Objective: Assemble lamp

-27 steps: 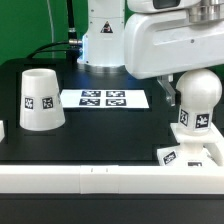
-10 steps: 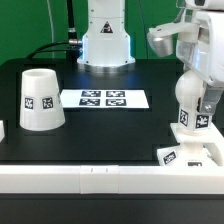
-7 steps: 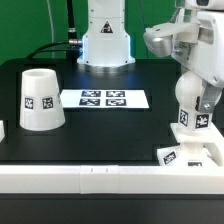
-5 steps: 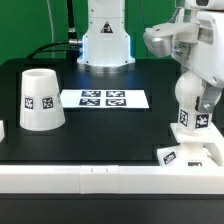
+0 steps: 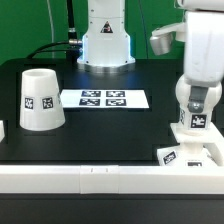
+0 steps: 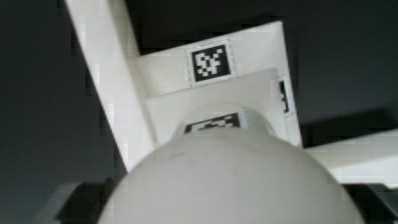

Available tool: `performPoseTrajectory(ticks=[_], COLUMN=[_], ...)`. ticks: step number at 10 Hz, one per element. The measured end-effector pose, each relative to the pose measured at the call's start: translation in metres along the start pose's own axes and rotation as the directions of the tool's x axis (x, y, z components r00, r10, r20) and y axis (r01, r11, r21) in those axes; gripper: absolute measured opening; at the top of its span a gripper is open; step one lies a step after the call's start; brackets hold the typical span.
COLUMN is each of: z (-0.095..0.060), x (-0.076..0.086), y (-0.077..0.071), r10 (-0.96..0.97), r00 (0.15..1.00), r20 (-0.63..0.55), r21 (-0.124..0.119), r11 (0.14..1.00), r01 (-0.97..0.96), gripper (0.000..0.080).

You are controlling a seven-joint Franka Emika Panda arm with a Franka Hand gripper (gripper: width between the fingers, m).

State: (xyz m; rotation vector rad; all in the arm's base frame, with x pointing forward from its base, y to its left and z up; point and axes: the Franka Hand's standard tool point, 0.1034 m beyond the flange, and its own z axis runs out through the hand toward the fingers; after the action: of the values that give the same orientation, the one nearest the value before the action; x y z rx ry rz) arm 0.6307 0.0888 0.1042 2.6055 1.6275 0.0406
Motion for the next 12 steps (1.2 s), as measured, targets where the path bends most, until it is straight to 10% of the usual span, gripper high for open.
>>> performPoseTrajectory(ticks=[4, 12], z=[-0.0002, -0.0007], x=[-0.0017, -0.002], y=[-0.0011, 0.0001], r10=[0.439, 0.828], r00=[0.898, 0.561], r20=[-0.008, 0.014], r21=[0.051, 0.045], r11=[0.897, 0.56], r01=[-0.438, -0.827], gripper=[0.0573, 0.0573])
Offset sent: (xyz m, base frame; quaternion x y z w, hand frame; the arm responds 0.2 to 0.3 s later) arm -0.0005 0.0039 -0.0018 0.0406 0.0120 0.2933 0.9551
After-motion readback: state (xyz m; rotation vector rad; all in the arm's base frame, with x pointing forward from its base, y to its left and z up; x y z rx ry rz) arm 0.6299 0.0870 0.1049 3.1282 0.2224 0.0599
